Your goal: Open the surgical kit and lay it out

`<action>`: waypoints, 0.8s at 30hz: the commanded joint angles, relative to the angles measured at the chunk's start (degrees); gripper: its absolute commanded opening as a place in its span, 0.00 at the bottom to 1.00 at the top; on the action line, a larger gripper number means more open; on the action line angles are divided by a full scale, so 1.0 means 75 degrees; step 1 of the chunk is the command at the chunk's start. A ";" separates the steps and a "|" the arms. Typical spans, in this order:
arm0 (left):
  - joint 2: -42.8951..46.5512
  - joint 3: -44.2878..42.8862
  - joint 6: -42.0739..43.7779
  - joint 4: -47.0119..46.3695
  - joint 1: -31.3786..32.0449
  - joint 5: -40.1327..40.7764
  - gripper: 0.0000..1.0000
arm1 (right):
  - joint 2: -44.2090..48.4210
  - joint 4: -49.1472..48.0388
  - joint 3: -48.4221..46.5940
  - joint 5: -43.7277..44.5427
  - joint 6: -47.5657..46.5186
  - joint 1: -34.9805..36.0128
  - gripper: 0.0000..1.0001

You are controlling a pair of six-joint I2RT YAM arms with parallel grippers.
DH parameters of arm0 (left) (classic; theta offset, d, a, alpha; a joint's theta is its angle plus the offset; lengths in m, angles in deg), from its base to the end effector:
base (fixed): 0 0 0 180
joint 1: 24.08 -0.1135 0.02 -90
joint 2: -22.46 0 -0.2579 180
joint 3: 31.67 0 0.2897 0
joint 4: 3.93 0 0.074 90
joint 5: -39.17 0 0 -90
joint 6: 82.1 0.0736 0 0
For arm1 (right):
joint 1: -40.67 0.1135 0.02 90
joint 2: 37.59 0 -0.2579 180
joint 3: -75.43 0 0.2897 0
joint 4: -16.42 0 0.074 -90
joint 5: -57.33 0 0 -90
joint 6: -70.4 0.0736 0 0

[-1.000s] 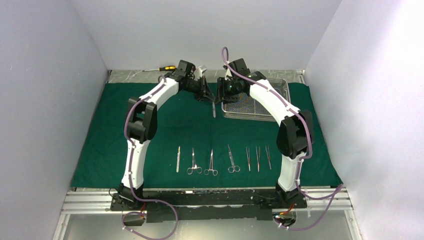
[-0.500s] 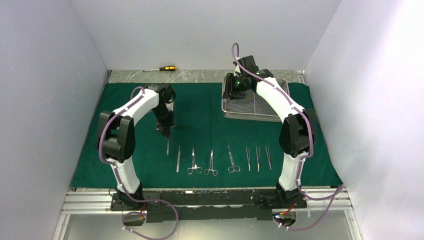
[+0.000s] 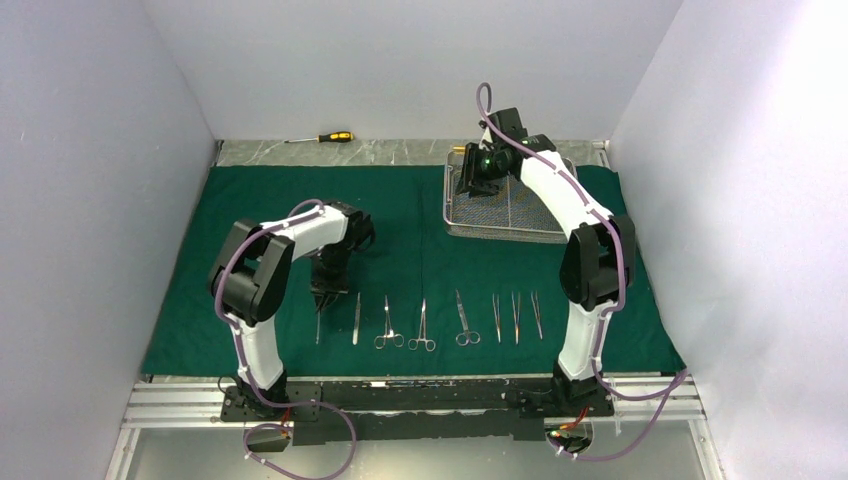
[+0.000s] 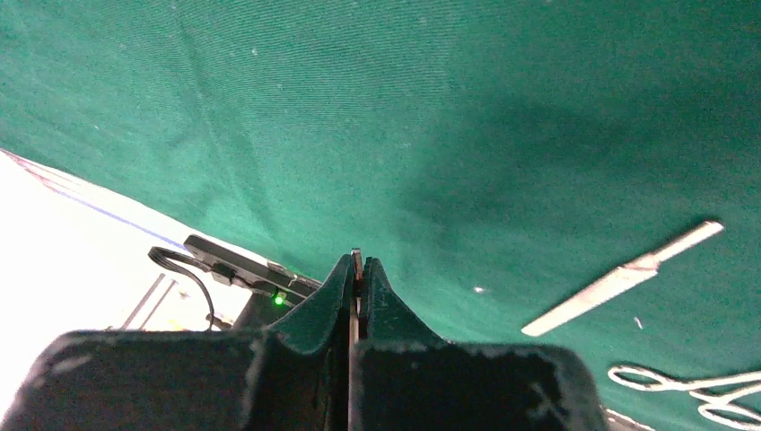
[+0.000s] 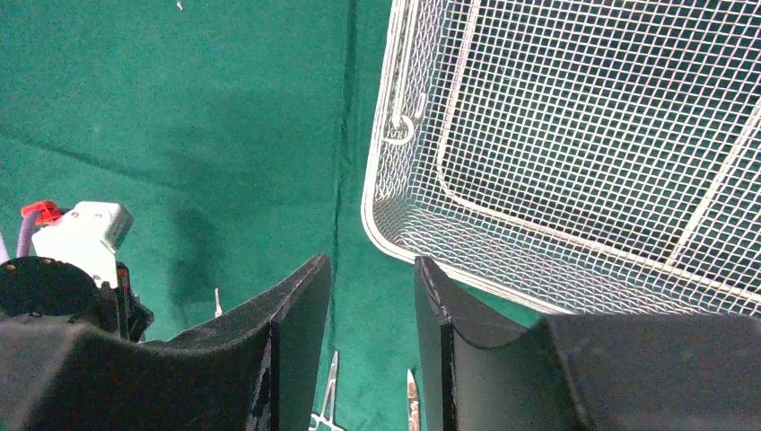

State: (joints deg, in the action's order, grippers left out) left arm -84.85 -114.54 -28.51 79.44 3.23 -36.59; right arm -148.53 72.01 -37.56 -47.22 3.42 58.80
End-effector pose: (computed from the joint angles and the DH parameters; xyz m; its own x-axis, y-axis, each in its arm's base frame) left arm 0.2891 -0.1289 0.1015 -0.9845 -0.1392 0.1071 -0.0904 0.9246 0.3700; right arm 0.4580 0.1694 0.2479 -0.8767 0.1112 -0.4679 -0.1089 0.9017 0.4184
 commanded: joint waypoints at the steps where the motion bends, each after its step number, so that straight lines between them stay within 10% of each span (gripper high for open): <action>1: 0.0153 0.0257 -0.0547 -0.0305 0.0106 0.0392 0.00 | -0.0067 0.0191 -0.0530 -0.0083 0.0061 -0.0062 0.43; 24: 0.0628 0.0798 0.0096 -0.1856 0.0682 0.0279 0.00 | -0.0383 0.0441 -0.0681 -0.0138 0.0093 -0.0130 0.42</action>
State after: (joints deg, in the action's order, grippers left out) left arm -82.73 -108.51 -28.59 66.52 7.43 -34.86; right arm -151.45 75.90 -42.02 -47.52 3.44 58.21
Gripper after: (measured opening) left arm 0.024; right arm 0.421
